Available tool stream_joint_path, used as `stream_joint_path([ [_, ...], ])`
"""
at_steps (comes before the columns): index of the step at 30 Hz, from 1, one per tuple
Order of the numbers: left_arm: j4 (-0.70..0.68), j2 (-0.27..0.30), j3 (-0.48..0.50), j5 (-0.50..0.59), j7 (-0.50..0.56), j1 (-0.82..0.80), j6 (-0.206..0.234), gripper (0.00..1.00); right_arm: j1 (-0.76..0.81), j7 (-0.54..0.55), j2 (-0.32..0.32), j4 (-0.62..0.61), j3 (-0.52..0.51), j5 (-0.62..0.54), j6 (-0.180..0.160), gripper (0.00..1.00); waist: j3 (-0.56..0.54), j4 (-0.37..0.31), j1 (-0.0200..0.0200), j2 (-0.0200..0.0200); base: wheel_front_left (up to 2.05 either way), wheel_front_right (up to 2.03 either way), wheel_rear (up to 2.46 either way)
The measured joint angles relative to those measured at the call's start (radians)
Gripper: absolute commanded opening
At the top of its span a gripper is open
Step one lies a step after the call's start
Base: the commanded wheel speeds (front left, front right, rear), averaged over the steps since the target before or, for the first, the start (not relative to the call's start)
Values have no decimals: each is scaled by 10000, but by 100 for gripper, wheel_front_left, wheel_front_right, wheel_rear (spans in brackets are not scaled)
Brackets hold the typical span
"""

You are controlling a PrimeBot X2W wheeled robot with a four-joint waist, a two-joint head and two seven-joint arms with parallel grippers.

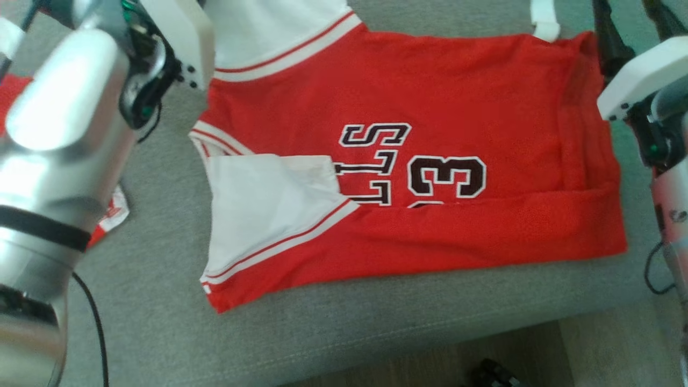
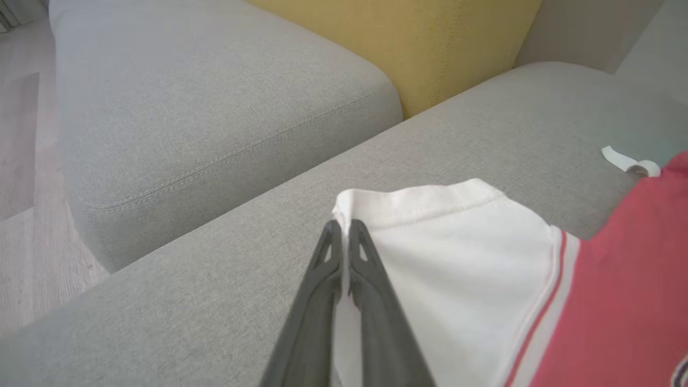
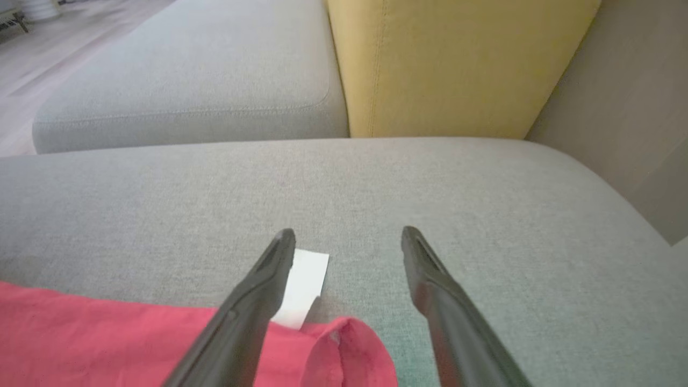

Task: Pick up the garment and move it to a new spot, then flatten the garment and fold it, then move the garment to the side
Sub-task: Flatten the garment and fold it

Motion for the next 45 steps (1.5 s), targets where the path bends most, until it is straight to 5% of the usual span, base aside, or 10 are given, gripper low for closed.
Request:
stream_joint_path([
  [25, -1948, 456, -201, -105, 458, 397, 625, 0, -655, 1047, -719, 2403, 1411, 1147, 0, 100, 391, 425, 0, 0, 0, 0, 0],
  [26, -1971, 464, -201, -105, 458, 397, 629, 0, -709, 1114, -727, 2420, 1475, 1216, 0, 18, 424, 433, 0, 0, 0, 0, 0],
  [27, -1971, 466, -203, -105, 458, 397, 683, 0, -799, 1185, -738, 2439, 1551, 1279, 0, 18, 456, 441, 1, 0, 0, 0, 0],
  [28, -1971, 464, -203, -105, 458, 397, 696, 0, -895, 1279, -748, 2447, 1595, 1344, 0, 0, 484, 452, 1, 0, 0, 0, 0],
  [45, -1262, 477, -211, 545, -662, -371, 1198, 0, -2527, 144, -961, 2901, 1639, 1287, 0, 0, 919, 550, 1, 0, 0, 0, 0],
])
